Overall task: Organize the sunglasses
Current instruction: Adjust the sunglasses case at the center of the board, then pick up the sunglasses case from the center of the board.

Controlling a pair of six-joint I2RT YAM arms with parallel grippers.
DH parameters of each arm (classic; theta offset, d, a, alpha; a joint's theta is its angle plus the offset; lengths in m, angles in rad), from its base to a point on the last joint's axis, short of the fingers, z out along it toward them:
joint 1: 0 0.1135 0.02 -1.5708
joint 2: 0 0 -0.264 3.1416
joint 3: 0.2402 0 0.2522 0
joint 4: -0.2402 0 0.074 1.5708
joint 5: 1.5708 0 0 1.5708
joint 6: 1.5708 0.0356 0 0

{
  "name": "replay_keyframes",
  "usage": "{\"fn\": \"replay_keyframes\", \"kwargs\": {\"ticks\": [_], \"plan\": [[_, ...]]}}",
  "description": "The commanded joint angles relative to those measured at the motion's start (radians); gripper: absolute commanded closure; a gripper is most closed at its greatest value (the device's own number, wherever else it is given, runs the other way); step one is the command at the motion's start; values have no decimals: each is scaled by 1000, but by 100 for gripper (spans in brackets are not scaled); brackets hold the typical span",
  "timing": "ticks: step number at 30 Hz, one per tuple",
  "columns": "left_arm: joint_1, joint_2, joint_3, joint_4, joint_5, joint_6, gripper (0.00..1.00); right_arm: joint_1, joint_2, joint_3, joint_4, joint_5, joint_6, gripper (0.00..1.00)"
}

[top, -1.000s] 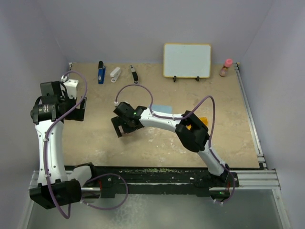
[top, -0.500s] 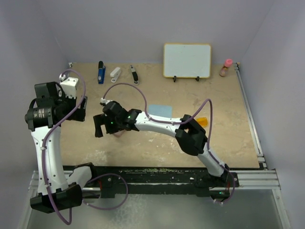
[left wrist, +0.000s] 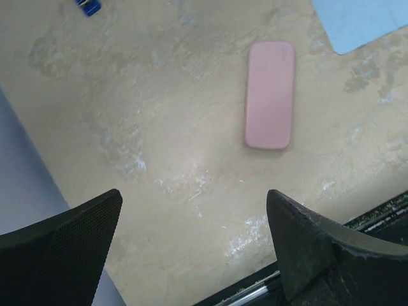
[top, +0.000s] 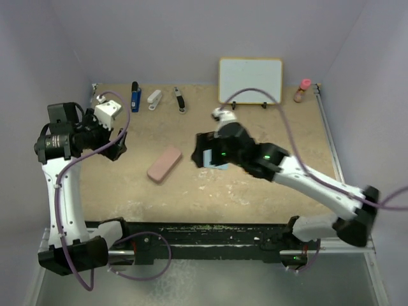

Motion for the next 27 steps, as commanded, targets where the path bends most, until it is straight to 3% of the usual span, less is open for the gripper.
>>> {"fn": "replay_keyframes", "kwargs": {"ticks": [1, 5, 9, 11, 15, 18, 23, 27], "plan": [[-1, 90, 58, -26, 289, 197, 2, -95, -297, -81, -193, 199, -47, 0], [-84, 199, 65, -19, 311, 235, 2, -140, -424, -85, -250, 205, -75, 0], [-349, 306, 37, 101, -17, 77, 2, -144, -425, -72, -315, 253, -58, 0], [-439, 345, 28, 112, -106, 36, 2, -145, -412, -67, -326, 267, -48, 0], [-463, 371, -19, 221, -156, -54, 2, -169, -374, -51, -359, 312, -60, 0], [-480, 400, -54, 287, -263, -67, 2, -259, -315, -46, -393, 326, -92, 0], [-498, 498, -30, 276, -345, -127, 2, -400, -306, -59, -260, 143, -181, 0], [-514, 576, -6, 247, -341, -182, 2, -427, -254, -13, -188, 45, -211, 0]]}}
